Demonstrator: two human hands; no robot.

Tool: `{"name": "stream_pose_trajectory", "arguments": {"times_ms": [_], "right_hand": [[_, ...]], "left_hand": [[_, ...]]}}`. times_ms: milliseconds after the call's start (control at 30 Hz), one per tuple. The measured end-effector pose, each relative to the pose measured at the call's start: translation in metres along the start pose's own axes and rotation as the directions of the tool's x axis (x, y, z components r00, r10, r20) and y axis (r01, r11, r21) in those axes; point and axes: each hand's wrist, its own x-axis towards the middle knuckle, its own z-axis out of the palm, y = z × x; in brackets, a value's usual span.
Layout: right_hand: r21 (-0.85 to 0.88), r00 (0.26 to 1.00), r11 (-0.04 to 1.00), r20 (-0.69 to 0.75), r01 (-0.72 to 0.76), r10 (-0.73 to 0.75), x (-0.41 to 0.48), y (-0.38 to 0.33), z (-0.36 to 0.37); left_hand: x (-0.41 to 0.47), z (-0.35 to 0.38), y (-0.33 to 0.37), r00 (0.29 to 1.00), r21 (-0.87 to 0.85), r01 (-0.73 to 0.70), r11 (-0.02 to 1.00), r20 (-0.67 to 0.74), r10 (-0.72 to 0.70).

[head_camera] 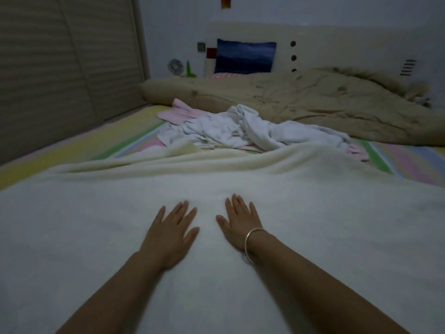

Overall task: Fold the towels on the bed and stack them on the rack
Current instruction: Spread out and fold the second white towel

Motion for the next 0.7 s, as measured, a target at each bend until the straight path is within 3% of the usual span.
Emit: {"name": "stream_pose_trajectory", "arguments": {"times_ms": [233, 300, 433, 500, 567, 600, 633, 700], "right_hand": [[0.002, 0.995, 0.995, 0.022, 0.098, -0.098, 0.117, -0.060, -0.014], [-0.030, 0.984, 0.992, -0.125, 0.126, -0.129, 0.147, -0.072, -0.024], [-0.029, 0.886, 0.991, -0.444, 0.130, -0.130, 0.227, -0.091, -0.064], [-0.057, 0.881, 0.996, -0.465, 0.068, -0.087, 0.257, -0.083, -0.089], [-0.076, 0.911, 0.994, -0.412, -0.074, 0.036, 0.283, -0.056, -0.104], [-0.070, 0.903, 0.973, -0.392, -0.221, 0.177, 0.299, -0.035, -0.106], [-0.020, 0.842, 0.895, -0.349, -0.446, 0.412, 0.307, -0.018, -0.115], [0.008, 0.678, 0.690, -0.176, -0.724, 0.714, 0.295, 0.027, -0.131]], "left_hand": [[0.047, 0.004, -0.083, 0.988, -0.074, 0.094, 0.993, -0.113, -0.102], [0.062, 0.003, -0.111, 0.973, -0.095, 0.135, 0.986, -0.173, -0.150], [0.109, -0.012, -0.168, 0.906, -0.189, 0.165, 0.968, -0.358, -0.225], [0.136, -0.023, -0.181, 0.863, -0.195, 0.193, 0.962, -0.433, -0.261], [0.166, -0.030, -0.175, 0.838, -0.234, 0.197, 0.952, -0.464, -0.288], [0.185, -0.031, -0.164, 0.839, -0.254, 0.157, 0.954, -0.475, -0.265], [0.199, -0.031, -0.149, 0.842, -0.263, 0.097, 0.960, -0.493, -0.221], [0.228, -0.028, -0.103, 0.855, -0.315, -0.047, 0.948, -0.503, -0.125]]}}
